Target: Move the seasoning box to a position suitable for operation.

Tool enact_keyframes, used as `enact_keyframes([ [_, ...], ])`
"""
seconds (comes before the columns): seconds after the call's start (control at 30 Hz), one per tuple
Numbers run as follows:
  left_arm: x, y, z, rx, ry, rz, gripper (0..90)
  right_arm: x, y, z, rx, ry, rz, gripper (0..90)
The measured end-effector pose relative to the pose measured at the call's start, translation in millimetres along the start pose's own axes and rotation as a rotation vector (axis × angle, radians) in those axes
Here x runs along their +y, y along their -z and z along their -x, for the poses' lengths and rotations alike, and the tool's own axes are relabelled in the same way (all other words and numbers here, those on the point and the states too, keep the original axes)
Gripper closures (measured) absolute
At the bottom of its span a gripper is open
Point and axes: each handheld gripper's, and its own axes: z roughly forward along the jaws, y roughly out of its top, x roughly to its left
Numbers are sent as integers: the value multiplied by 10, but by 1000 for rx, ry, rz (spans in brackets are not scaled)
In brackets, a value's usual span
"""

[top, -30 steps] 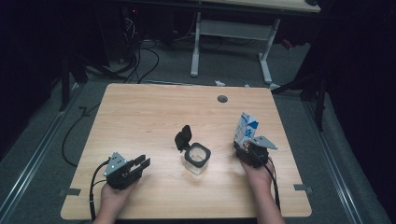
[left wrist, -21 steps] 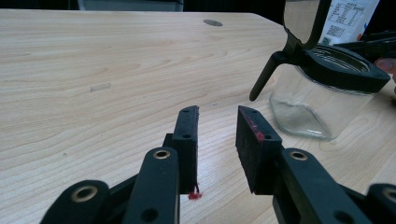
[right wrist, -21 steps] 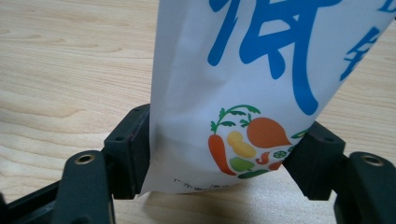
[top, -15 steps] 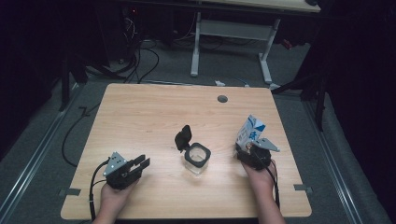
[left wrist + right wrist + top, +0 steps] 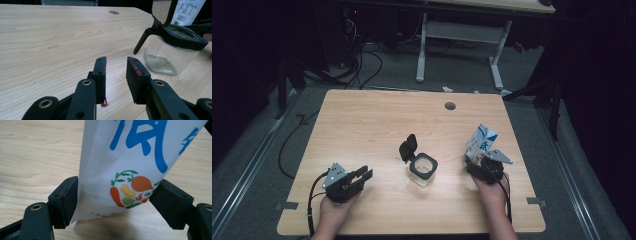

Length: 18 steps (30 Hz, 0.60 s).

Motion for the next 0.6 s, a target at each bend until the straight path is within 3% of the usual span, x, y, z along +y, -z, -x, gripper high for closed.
enact_keyframes([
  [0.6,1,9,-9,-4,2,4,696,-47,99,77,26,13,-6,311],
])
